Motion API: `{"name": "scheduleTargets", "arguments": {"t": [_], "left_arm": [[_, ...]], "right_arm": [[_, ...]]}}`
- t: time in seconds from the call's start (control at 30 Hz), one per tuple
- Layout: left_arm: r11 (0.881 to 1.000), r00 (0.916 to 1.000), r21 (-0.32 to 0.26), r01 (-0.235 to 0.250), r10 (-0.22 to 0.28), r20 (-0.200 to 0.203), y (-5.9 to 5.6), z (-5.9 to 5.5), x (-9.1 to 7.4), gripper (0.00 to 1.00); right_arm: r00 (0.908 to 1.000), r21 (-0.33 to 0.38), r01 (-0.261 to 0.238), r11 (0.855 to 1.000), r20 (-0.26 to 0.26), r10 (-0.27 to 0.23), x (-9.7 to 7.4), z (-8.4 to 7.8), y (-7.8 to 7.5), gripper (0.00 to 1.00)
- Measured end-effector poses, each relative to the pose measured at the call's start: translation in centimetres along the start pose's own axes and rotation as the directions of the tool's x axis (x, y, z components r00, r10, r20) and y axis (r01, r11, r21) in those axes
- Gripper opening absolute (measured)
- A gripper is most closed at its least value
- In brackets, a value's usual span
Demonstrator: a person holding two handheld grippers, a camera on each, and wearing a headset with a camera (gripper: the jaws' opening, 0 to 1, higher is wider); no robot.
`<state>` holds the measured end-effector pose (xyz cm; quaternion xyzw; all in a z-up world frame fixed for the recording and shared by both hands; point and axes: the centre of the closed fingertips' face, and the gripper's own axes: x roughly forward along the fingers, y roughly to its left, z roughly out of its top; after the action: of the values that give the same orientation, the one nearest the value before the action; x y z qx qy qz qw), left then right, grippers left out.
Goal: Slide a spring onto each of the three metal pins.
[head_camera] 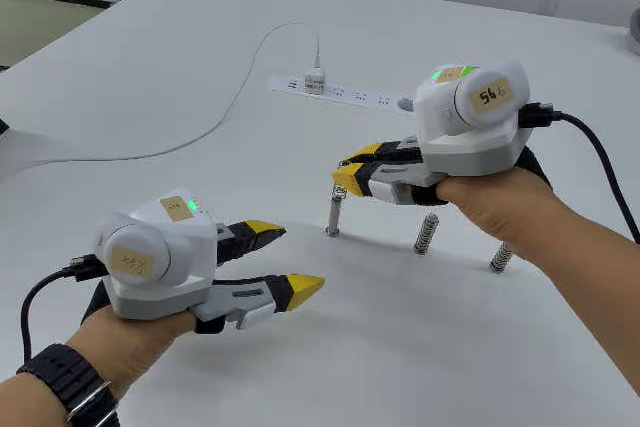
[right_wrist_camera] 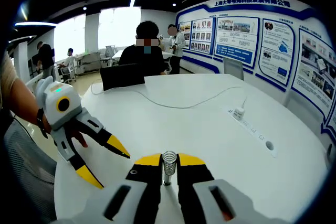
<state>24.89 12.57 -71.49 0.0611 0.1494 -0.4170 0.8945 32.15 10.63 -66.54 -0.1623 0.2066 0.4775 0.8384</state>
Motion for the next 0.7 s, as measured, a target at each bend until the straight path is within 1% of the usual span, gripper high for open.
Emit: {"name": "scheduleTargets", "arguments": {"t": [0.1, 0.13, 0.4, 0.6, 0.7], "left_arm": [[1.000, 1.0000, -0.004, 0.000, 0.000, 0.000, 0.03, -0.03, 0.02, 0.46], [1.000, 1.0000, -0.003, 0.000, 0.000, -0.001, 0.03, -0.07, 0.02, 0.46], [1.000, 1.0000, -0.004, 0.000, 0.000, -0.003, 0.05, -0.17, -0.01, 0.45], [1.000, 1.0000, -0.004, -0.003, 0.003, -0.002, 0.07, -0.20, -0.07, 0.45], [1.000, 1.0000, -0.005, -0.004, 0.004, -0.004, 0.10, -0.30, -0.10, 0.45]], "right_arm": [[0.9999, 0.004, 0.002, 1.000, -0.010, -0.001, 0.16, -0.35, -0.12, 0.12], [1.0000, 0.011, 0.001, 1.000, -0.002, -0.001, 0.14, -0.24, -0.14, 0.12], [1.0000, 0.022, -0.002, 1.000, 0.001, 0.002, 0.25, -0.16, -0.11, 0.12], [1.0000, 0.019, -0.004, 1.000, -0.003, 0.004, 0.24, -0.18, 0.03, 0.12], [0.9999, 0.031, -0.009, 0.999, -0.006, 0.009, 0.22, -0.24, 0.06, 0.12]]}}
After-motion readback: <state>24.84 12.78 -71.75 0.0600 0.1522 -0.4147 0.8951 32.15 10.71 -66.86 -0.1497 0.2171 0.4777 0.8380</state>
